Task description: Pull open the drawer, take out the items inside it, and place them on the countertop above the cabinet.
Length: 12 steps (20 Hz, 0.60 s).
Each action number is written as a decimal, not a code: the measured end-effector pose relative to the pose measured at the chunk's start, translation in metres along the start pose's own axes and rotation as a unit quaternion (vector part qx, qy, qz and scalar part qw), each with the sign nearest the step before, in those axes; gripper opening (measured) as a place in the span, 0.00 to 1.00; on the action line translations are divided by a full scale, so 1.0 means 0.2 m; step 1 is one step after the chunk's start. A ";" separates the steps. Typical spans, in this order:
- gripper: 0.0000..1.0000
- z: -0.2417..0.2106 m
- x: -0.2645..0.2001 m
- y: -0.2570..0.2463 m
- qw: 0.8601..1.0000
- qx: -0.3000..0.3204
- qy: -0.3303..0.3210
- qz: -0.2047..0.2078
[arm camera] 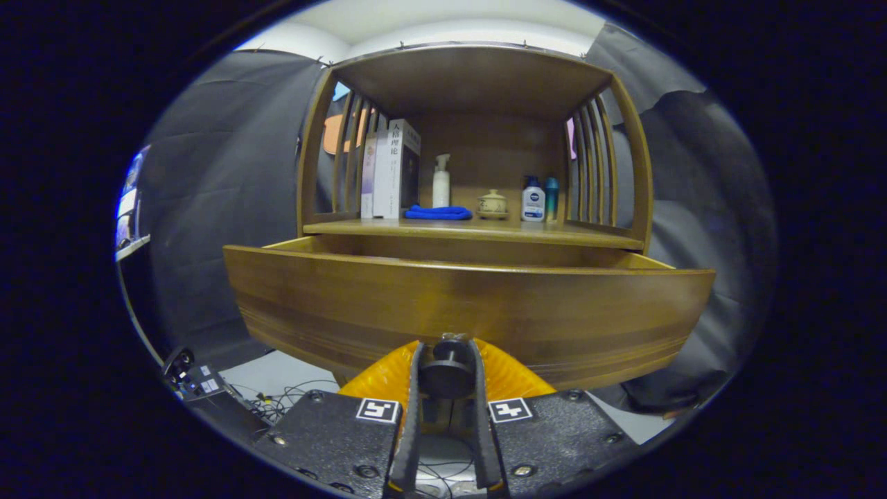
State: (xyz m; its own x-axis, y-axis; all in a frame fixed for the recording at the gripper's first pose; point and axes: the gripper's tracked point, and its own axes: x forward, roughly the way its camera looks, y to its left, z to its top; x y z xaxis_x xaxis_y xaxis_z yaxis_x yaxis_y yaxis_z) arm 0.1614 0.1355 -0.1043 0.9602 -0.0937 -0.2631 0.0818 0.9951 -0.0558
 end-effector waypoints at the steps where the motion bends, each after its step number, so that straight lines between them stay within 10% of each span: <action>1: 0.34 -0.01 -0.02 0.01 1.000 0.001 0.001 0.001; 8: 0.34 -0.06 -0.06 0.02 1.000 -0.017 0.005 -0.001; 12: 0.73 -0.05 -0.09 0.09 0.998 -0.067 -0.009 0.020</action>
State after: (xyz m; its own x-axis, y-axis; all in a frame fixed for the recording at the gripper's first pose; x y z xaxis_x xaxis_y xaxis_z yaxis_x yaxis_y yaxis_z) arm 0.1425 0.1543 -0.1092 0.9668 -0.0521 -0.2501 0.0080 0.9846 -0.1745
